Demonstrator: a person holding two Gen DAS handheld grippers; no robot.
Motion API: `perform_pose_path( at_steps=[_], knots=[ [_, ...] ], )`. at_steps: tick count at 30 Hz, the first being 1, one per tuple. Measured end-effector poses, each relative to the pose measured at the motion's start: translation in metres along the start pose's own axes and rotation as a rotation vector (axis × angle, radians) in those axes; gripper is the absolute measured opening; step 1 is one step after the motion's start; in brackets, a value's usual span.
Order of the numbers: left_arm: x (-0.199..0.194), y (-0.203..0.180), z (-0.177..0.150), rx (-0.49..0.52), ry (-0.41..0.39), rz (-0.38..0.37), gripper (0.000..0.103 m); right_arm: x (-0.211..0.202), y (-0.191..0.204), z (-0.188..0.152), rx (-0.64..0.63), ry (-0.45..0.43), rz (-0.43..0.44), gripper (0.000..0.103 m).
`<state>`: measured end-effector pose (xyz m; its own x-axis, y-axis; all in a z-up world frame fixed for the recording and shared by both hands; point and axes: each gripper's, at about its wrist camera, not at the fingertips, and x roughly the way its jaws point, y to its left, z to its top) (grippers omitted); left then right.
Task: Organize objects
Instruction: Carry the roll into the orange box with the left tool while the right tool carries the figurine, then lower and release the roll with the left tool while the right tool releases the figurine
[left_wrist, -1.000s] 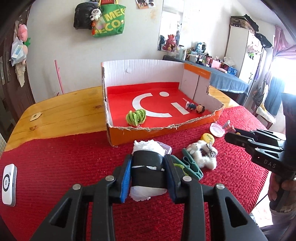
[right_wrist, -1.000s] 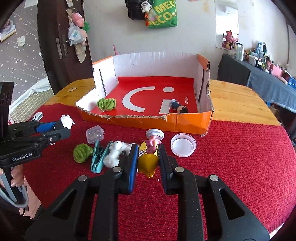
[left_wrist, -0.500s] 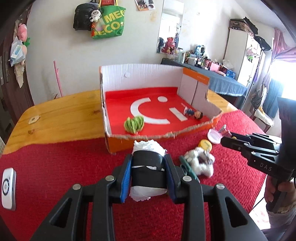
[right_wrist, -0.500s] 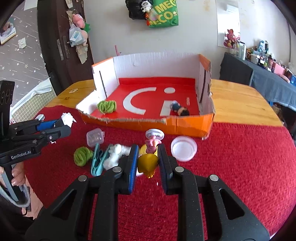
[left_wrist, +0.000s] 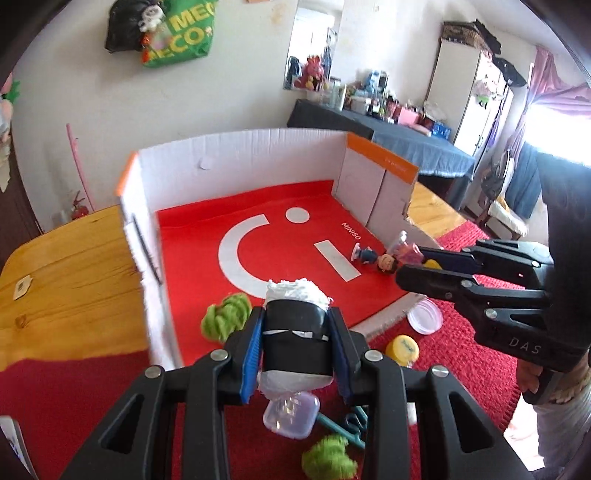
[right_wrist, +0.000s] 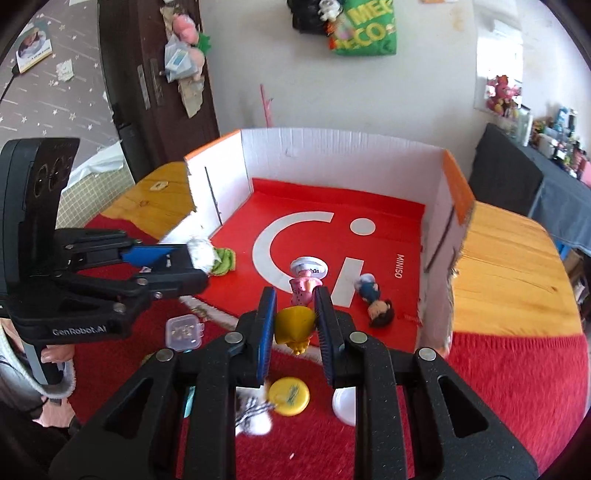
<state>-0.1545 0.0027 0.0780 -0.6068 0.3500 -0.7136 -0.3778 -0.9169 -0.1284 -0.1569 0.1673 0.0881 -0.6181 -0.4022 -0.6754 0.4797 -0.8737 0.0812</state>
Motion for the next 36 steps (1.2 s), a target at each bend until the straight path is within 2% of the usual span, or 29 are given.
perform_pose_path(
  at_steps=[9,18,29,36],
  knots=[
    [0.043,-0.003,0.014,0.052,0.112,-0.017,0.035,0.046,-0.01,0.011,-0.06,0.164,0.063,0.02],
    [0.07,-0.002,0.012,0.11,0.212,-0.014,0.035,0.07,-0.012,0.009,-0.1,0.273,0.096,0.02],
    [0.074,-0.005,0.012,0.16,0.218,0.0,0.035,0.082,-0.013,0.006,-0.114,0.317,0.106,0.02],
    [0.075,-0.006,0.011,0.168,0.214,0.002,0.035,0.082,-0.014,0.007,-0.113,0.316,0.106,0.021]
  ],
)
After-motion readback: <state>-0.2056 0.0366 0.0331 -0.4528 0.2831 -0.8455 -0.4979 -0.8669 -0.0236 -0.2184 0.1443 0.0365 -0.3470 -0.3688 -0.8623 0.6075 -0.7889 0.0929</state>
